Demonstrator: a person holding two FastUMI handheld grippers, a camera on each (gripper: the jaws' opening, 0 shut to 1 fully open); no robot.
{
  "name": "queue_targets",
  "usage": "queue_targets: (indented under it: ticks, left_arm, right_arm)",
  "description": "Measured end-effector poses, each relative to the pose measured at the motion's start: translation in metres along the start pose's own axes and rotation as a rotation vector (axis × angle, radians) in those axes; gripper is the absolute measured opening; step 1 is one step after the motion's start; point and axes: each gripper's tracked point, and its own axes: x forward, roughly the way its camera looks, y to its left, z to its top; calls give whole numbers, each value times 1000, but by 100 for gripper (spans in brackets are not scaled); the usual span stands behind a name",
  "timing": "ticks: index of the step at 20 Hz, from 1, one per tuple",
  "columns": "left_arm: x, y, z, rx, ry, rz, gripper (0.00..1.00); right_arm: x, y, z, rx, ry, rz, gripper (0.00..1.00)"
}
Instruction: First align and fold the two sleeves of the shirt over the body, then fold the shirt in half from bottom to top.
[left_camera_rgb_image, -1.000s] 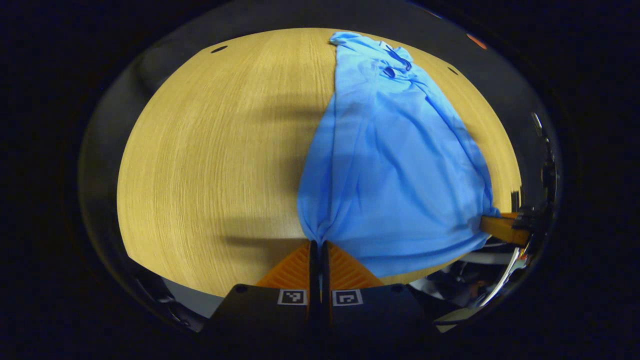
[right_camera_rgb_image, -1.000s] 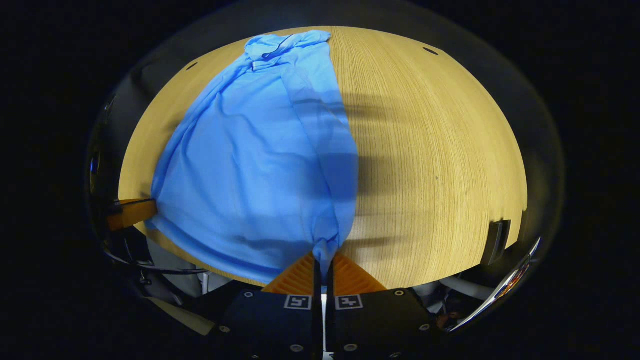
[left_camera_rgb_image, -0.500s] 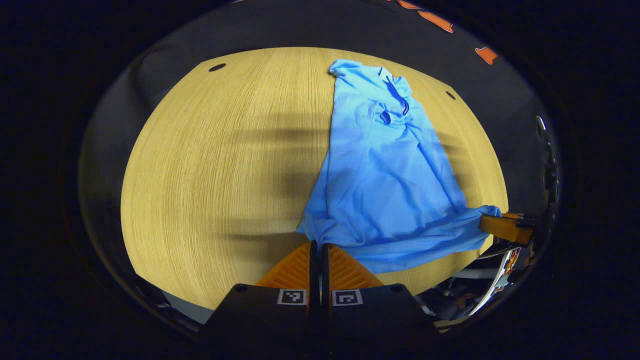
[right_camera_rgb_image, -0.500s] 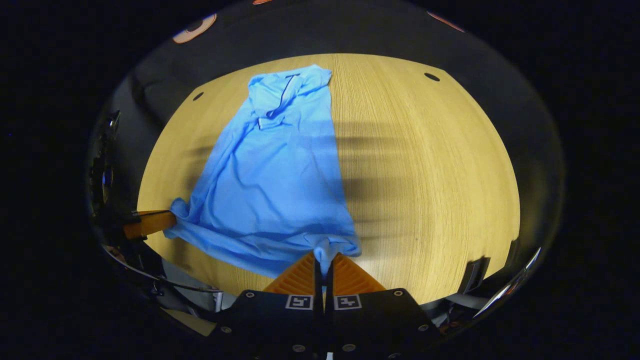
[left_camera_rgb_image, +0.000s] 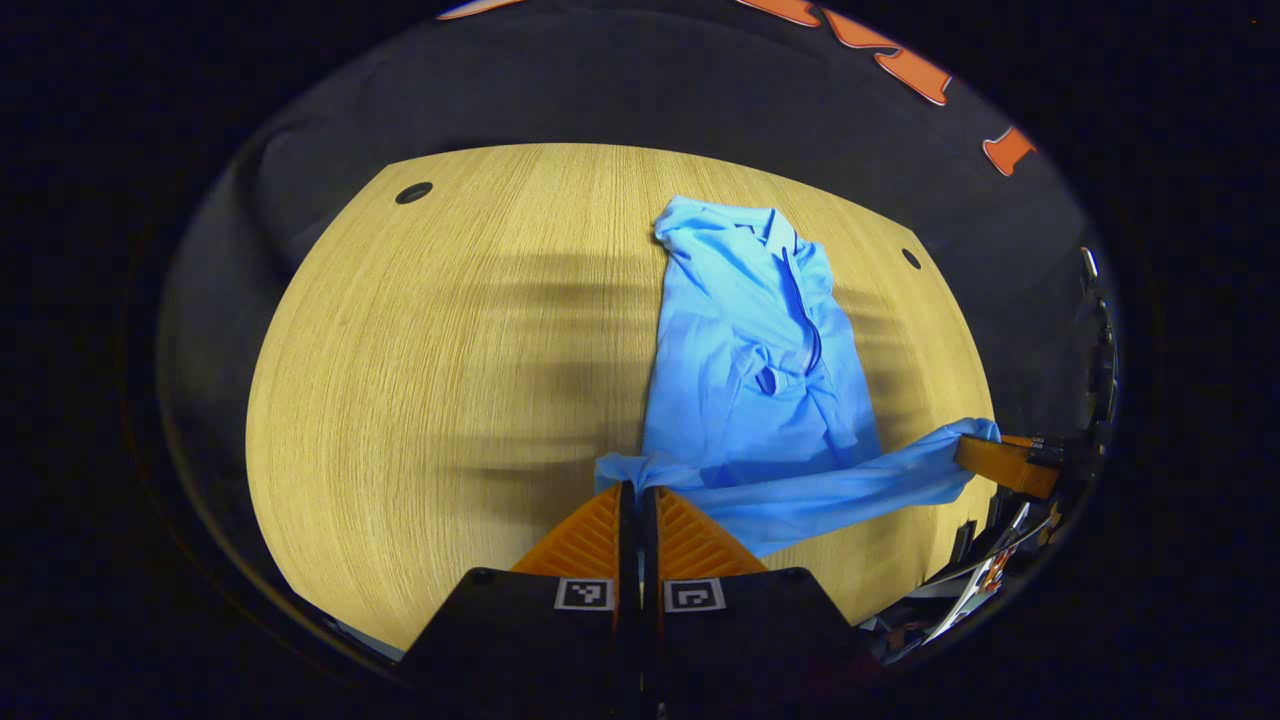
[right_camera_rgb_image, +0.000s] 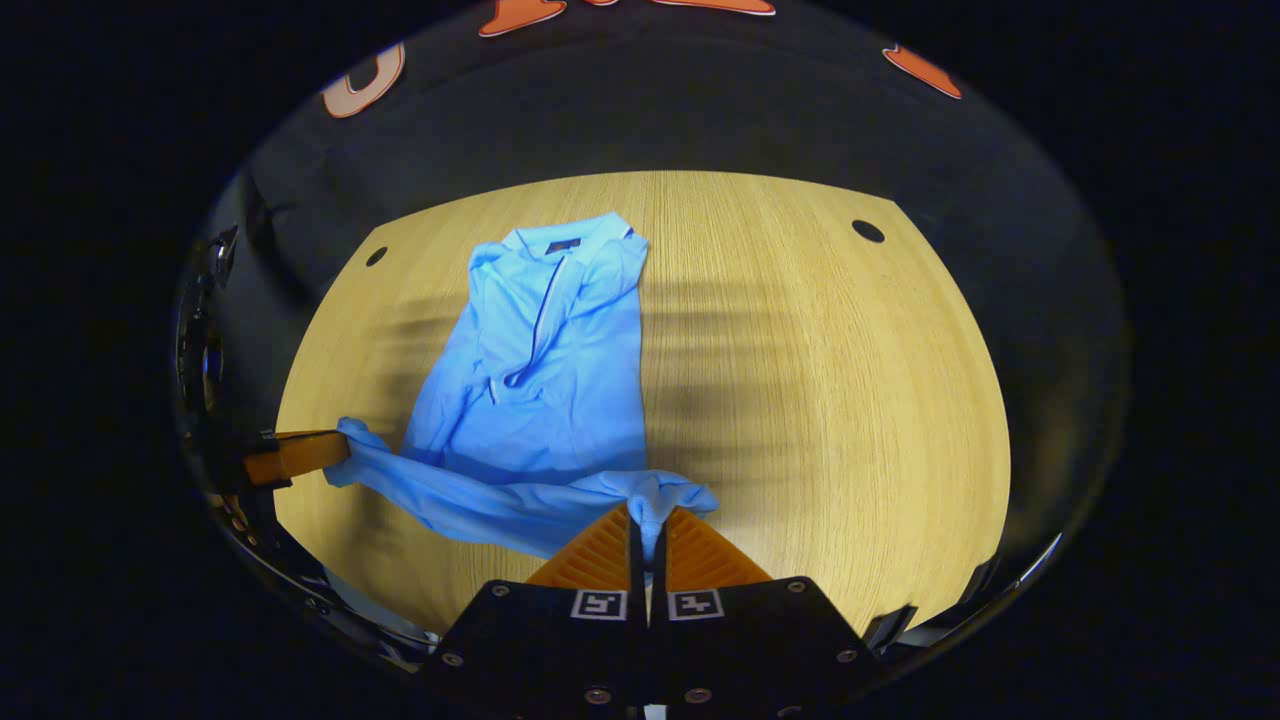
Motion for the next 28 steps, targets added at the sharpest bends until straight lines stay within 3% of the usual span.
queue_targets:
  ticks: [5, 13, 21, 22, 24, 25, 26, 27, 28]
  left_arm:
    - [16, -1, 60, -3, -28, 14, 5]
    - [58, 6, 158, -12, -87, 55, 5]
    - [108, 23, 204, 73, -136, 153, 7]
    - [114, 25, 209, 83, -153, 158, 14]
    - [114, 30, 220, 102, -198, 187, 27]
    - [113, 31, 224, 113, -217, 190, 40]
    - [107, 32, 227, 117, -235, 190, 59]
    - [102, 33, 230, 120, -250, 192, 78]
    - [91, 35, 232, 122, -270, 205, 96]
  right_arm:
    - [13, -5, 69, -37, -52, 7, 1]
    - [63, -15, 154, 9, -79, 41, 1]
    - [131, -26, 175, 52, -70, 6, 4]
    - [135, -24, 181, 52, -92, 11, 8]
    - [135, -28, 192, 57, -140, -9, 27]
    - [134, -29, 193, 62, -154, -12, 43]
    - [132, -27, 194, 71, -156, -5, 56]
    - [128, -27, 192, 82, -150, 2, 76]
    - [124, -27, 191, 91, -152, 0, 82]
